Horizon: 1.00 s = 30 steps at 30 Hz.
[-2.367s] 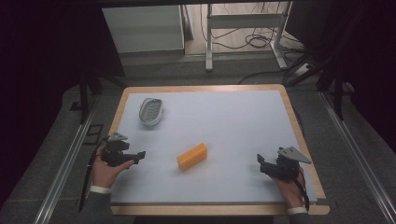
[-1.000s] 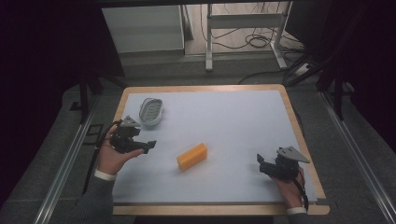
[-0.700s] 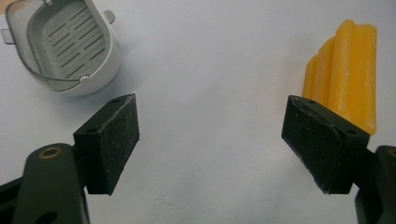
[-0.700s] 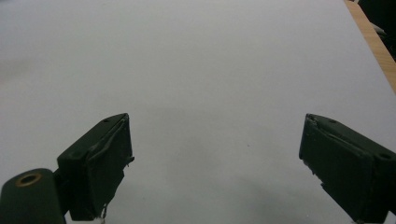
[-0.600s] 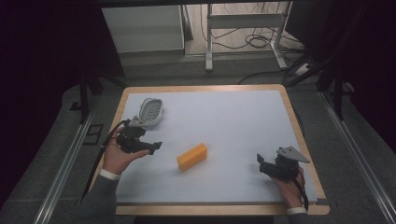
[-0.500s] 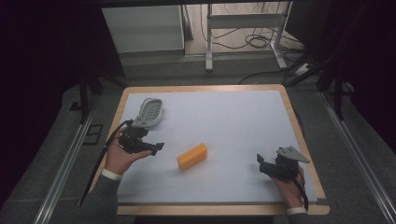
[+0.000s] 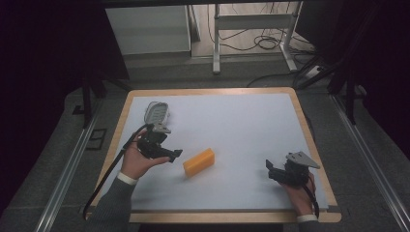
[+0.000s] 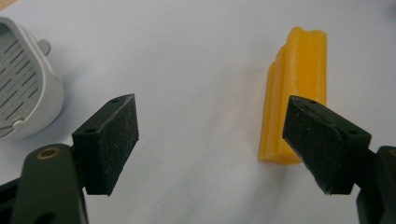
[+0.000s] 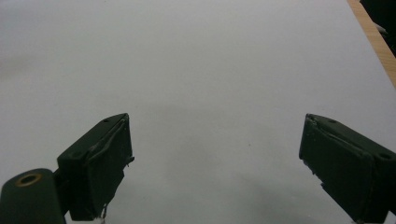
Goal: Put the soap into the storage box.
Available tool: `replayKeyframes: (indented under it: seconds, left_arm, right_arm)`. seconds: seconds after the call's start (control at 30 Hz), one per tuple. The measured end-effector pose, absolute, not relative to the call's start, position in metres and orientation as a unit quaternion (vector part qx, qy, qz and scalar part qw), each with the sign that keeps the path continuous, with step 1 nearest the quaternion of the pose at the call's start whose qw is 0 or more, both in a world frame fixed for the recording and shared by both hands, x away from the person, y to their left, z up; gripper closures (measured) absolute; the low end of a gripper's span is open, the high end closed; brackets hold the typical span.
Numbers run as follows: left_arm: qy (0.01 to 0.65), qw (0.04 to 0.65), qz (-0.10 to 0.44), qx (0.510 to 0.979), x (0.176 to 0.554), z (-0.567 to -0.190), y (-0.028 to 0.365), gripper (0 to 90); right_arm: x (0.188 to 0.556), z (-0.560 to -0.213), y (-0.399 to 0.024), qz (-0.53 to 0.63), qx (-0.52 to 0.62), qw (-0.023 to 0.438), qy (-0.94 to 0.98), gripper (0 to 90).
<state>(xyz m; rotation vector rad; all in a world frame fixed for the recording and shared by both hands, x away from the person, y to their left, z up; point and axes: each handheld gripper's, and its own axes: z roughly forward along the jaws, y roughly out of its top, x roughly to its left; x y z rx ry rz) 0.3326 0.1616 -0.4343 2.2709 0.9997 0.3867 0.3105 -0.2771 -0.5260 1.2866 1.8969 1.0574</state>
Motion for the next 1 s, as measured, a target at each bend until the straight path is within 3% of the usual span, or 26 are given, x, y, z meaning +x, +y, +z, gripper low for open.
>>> replayKeyframes:
  seconds: [1.0]
  left_arm:
    - [0.355, 0.298, 0.122, 0.878, 0.342, -0.445, 0.126, 19.9]
  right_arm:
    - [0.311, -0.526, -0.276, 0.393, 0.482, 0.306, 0.720, 9.6]
